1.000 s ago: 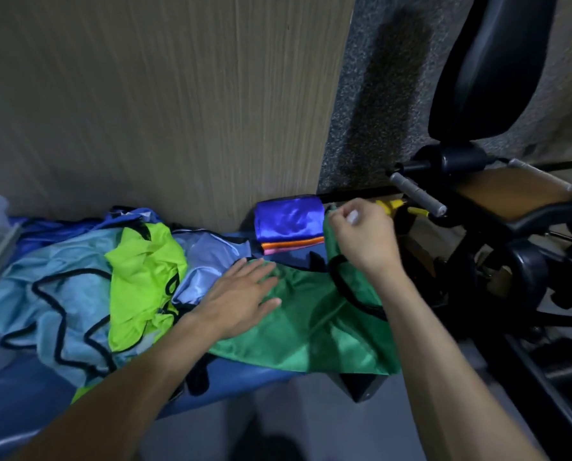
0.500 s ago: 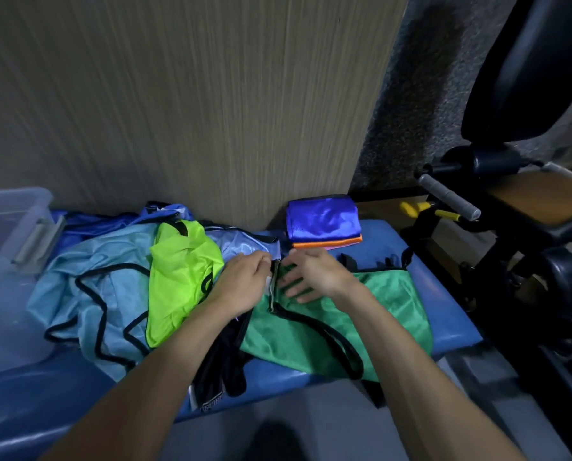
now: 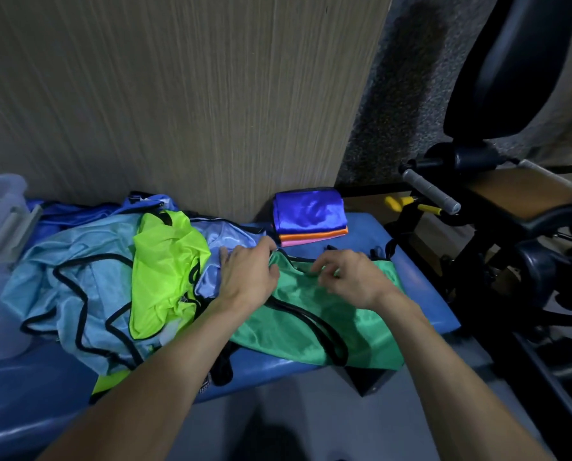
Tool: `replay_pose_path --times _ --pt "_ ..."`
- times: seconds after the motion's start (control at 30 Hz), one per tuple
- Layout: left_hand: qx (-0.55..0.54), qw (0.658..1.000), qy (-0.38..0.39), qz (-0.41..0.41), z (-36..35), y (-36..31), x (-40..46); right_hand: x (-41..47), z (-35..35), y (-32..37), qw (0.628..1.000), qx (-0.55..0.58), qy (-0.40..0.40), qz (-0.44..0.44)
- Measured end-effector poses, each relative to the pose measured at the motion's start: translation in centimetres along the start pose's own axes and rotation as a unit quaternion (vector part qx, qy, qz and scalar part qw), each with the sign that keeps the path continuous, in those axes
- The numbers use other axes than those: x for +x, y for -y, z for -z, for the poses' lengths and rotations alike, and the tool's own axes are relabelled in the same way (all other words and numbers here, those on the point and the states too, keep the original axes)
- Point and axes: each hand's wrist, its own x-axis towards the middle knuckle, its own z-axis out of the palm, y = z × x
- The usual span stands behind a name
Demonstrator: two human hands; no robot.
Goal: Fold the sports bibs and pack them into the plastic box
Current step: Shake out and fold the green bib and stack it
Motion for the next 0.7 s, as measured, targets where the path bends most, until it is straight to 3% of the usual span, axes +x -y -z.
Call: replay_pose_path --times 0.13,0.37,0.5,0.7 --pt "-0.040 0.999 -0.013 -0.006 1.0 0.8 0.4 -0.3 1.2 -4.5 0.991 -0.077 -0.112 0.009" --pt "-0.027 0.997 0.061 -0.037 1.8 1.0 0.4 0.1 1.6 -8.8 0.984 -0.109 -0.111 -0.090" --pt "0.042 0.993 0.106 -0.033 1.6 0.6 0.8 0.7 1.8 -9.4 0.987 -0.086 -0.116 -0.067" --pt "0.059 0.988 0.139 -0.018 1.6 0.6 1.8 1.0 1.6 -9.6 0.984 -0.083 -0.157 -0.002"
